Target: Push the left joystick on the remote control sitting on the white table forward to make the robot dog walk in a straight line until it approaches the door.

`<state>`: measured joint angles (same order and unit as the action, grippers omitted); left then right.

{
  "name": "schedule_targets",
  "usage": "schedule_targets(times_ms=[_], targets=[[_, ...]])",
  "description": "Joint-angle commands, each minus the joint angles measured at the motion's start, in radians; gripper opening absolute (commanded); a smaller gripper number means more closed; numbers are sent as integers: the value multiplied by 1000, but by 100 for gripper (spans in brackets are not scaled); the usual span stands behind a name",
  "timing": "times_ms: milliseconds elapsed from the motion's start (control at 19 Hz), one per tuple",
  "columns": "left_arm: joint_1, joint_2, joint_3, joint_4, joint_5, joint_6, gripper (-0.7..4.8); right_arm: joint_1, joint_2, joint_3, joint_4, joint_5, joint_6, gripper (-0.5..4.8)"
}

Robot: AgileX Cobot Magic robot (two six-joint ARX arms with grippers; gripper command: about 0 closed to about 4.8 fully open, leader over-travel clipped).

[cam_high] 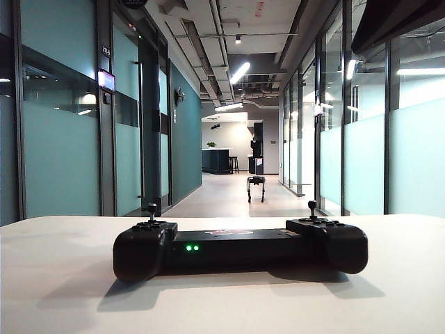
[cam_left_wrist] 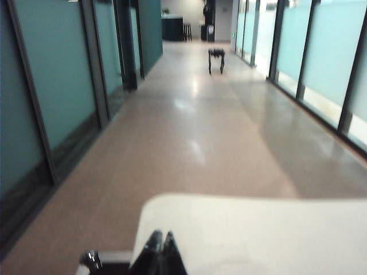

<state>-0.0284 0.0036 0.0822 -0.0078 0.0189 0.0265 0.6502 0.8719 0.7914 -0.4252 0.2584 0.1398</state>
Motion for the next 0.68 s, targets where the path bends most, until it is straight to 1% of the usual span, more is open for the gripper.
schedule_targets(times_ms=[53, 158, 316, 421, 578, 684], targets=[[0, 0, -40, 72, 5, 0, -6, 0, -4, 5, 18, 2, -3, -1], [0, 0, -77, 114, 7, 0, -6, 0, -4, 5, 18, 2, -3, -1], [1, 0, -75, 73, 7, 8, -6, 0, -4, 5, 17, 2, -3, -1], [1, 0, -75, 68, 7, 26, -6, 0, -4, 5, 18, 2, -3, -1], [0, 0, -75, 69, 6, 26, -5, 0, -4, 5, 18, 2, -3, -1], [0, 0, -75, 68, -28, 26, -5, 0, -4, 5, 18, 2, -3, -1]])
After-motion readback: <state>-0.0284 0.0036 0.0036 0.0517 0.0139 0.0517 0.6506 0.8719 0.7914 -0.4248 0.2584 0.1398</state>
